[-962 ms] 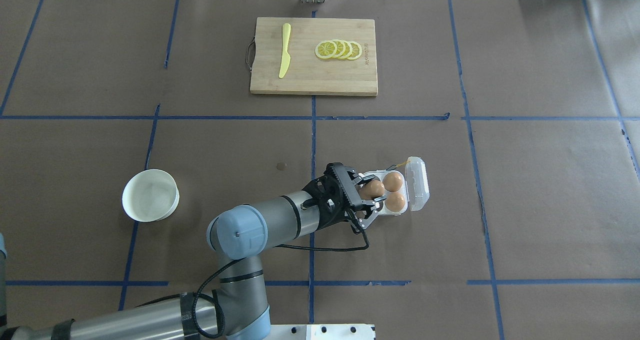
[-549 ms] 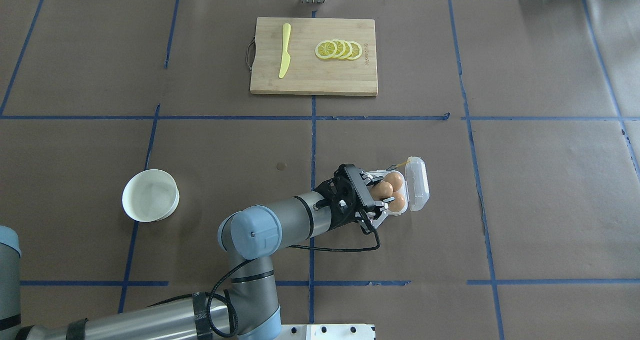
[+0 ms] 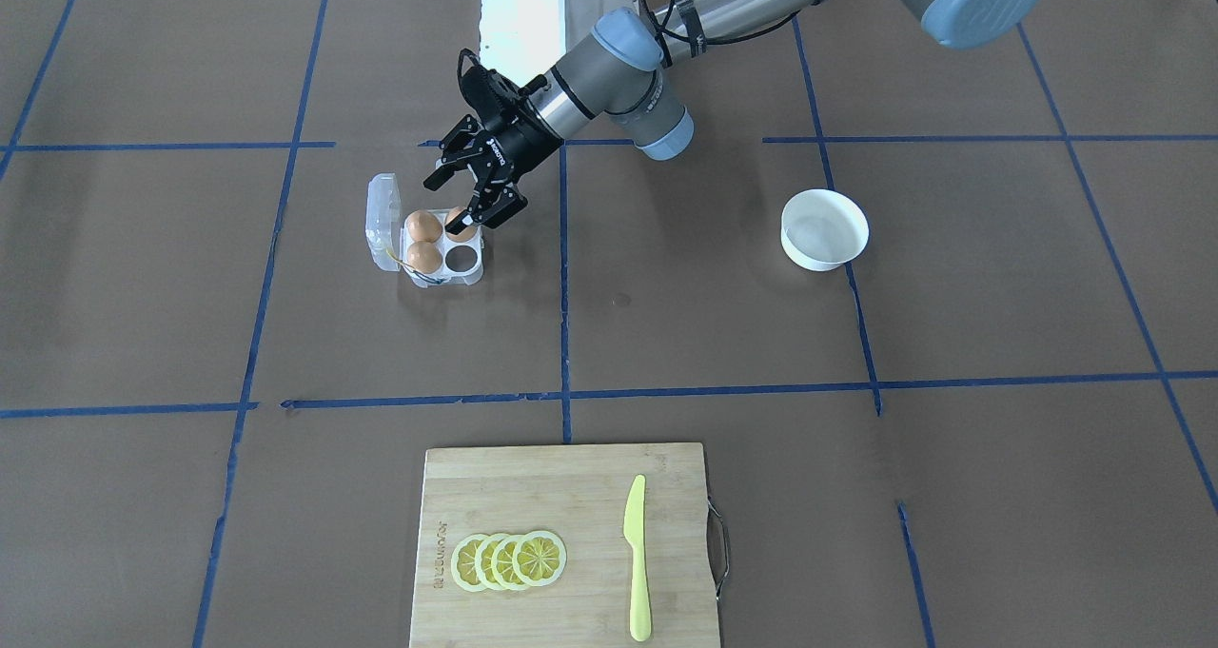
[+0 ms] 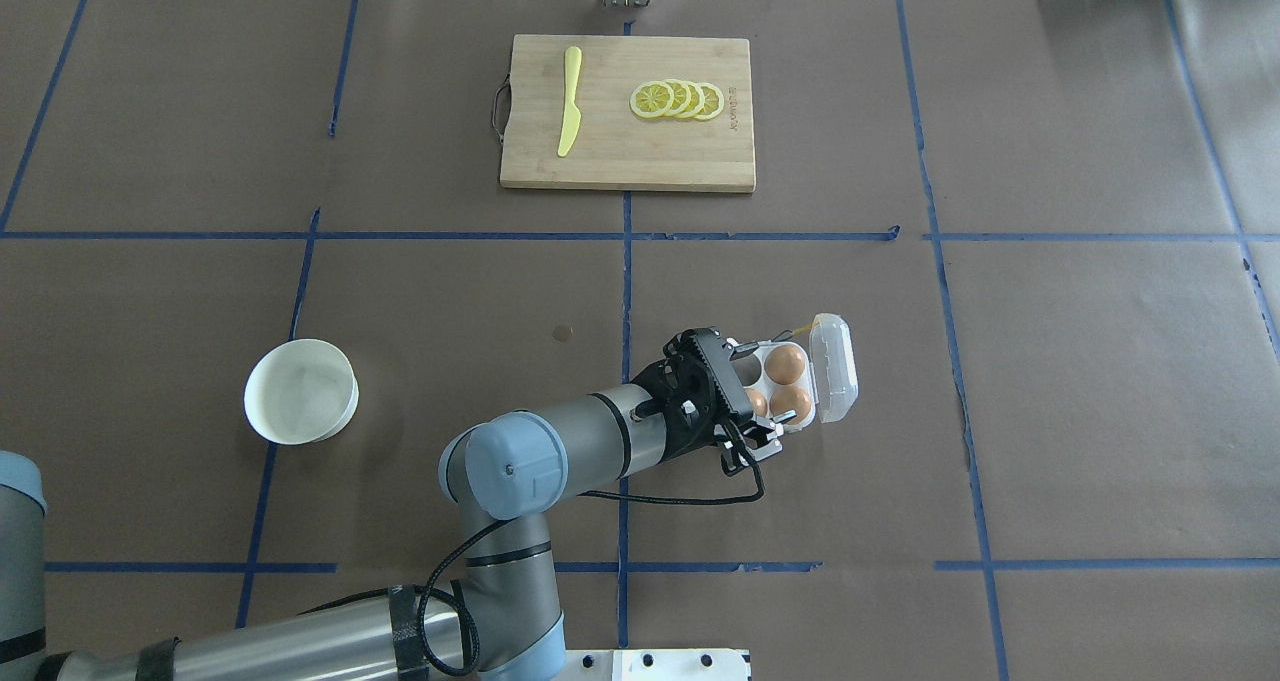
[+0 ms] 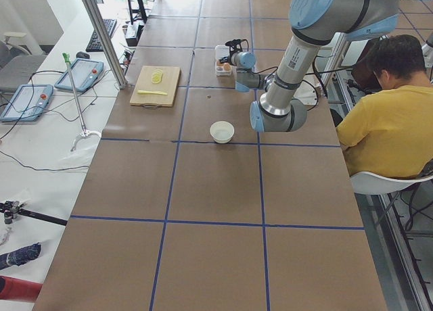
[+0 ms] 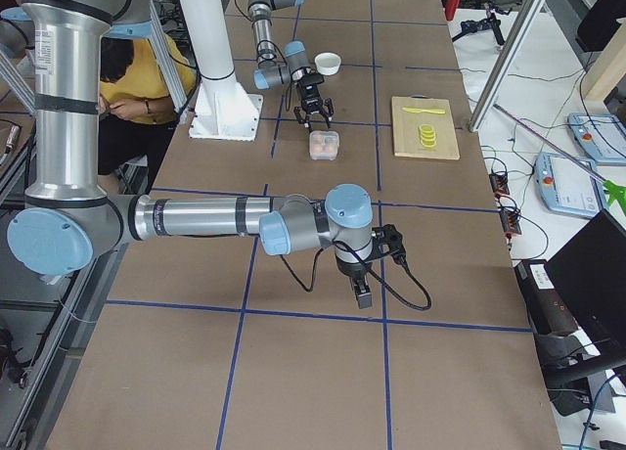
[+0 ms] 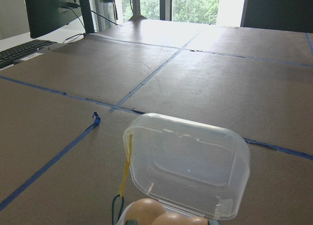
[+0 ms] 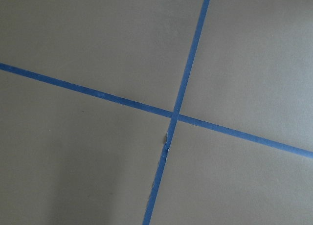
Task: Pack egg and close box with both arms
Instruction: 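Lower the egg into the empty carton cup and open the left gripper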
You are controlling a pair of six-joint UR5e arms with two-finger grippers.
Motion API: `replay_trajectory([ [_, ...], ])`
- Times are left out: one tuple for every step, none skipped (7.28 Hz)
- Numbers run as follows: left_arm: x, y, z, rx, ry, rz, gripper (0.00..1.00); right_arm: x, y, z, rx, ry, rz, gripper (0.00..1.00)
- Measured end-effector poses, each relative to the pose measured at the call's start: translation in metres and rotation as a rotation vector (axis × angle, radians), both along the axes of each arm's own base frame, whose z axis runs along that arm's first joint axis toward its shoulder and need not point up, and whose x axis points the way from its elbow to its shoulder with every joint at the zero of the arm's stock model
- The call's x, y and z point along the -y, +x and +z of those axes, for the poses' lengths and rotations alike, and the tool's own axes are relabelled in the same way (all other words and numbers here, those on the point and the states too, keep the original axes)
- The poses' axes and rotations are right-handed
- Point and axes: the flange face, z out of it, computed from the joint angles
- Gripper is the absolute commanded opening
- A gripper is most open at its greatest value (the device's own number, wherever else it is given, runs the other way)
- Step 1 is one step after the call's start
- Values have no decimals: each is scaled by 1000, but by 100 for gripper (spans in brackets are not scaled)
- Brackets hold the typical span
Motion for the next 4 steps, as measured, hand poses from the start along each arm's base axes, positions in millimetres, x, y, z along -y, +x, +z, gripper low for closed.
replay_trajectory([
  [0,0,0,0,0,0,100,0,0,0,0,1,0,100],
  [1,-1,-1,-2,0,0,100,0,0,-1,0,1,0,100],
  [7,-6,-3,-4,0,-7,100,0,0,-1,0,1,0,100],
  [20,-15,-4,6,0,-12,100,0,0,-1,0,1,0,100],
])
